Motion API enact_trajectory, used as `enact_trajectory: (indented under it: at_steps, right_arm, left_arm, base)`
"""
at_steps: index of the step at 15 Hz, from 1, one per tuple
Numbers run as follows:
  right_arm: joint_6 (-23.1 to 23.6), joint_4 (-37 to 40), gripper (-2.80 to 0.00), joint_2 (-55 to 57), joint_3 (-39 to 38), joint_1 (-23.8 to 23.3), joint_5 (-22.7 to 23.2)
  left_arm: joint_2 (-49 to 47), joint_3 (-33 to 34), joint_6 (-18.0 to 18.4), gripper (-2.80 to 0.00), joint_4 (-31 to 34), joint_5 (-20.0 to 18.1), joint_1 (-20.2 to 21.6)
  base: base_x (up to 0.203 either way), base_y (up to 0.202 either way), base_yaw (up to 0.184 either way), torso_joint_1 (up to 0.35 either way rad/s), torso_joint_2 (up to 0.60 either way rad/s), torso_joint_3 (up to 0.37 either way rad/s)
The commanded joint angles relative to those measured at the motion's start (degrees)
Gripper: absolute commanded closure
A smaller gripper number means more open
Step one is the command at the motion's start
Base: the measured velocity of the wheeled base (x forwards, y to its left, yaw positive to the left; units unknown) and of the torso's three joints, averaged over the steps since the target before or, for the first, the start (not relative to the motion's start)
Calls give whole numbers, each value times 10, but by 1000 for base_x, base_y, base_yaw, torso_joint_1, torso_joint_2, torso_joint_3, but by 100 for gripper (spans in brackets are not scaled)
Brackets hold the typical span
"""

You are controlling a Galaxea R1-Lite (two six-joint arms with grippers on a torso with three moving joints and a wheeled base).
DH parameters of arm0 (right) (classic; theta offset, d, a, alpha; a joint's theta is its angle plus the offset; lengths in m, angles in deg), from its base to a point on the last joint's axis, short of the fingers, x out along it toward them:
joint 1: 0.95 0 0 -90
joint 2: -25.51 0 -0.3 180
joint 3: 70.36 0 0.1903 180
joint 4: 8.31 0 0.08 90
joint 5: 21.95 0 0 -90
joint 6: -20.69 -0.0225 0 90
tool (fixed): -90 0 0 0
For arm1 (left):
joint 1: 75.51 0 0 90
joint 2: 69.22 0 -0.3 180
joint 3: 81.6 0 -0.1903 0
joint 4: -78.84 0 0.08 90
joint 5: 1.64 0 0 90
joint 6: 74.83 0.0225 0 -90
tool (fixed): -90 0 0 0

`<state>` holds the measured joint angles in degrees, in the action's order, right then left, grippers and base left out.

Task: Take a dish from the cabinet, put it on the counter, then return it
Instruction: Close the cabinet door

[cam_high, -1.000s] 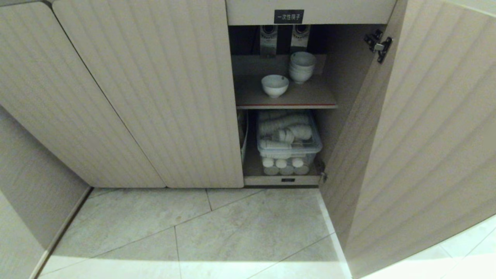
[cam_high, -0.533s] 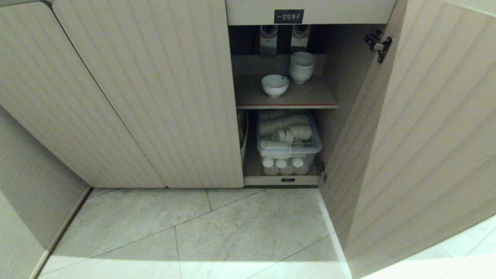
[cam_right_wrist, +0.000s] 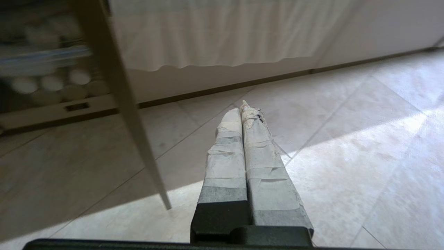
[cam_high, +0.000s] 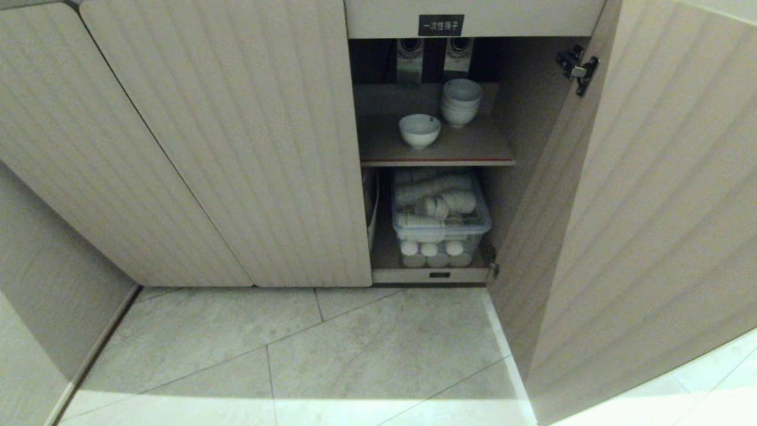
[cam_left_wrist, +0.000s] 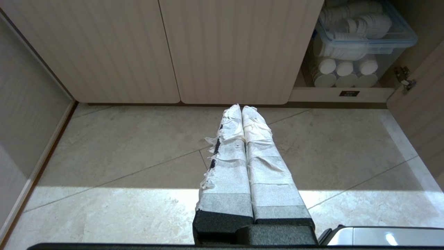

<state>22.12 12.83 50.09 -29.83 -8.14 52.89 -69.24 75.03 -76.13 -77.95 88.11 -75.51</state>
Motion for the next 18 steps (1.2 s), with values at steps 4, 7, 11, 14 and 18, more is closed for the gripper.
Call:
enact_trajectory:
  at_steps: [4, 7, 11, 14, 18]
  right_arm:
    - [24, -3, 0, 48, 14, 0, 61]
    - [38, -3, 0, 72, 37, 0, 81]
    - [42, -4, 0, 107, 57, 0, 82]
    - [42, -6, 0, 131, 65, 0, 83]
    - [42, -9, 0, 154, 74, 14, 101]
  left_arm:
    - [0, 0, 0, 0, 0, 0, 0]
    - [0, 0, 0, 0, 0, 0, 0]
    - [0, 0, 0, 0, 0, 0, 0]
    - [0, 0, 0, 0, 0, 0, 0]
    - [0, 0, 0, 0, 0, 0, 0]
  base:
    - [0, 0, 0, 0, 0, 0]
    - [0, 0, 0, 0, 0, 0]
    - [0, 0, 0, 0, 0, 0]
    - [0, 0, 0, 0, 0, 0]
    - [0, 0, 0, 0, 0, 0]
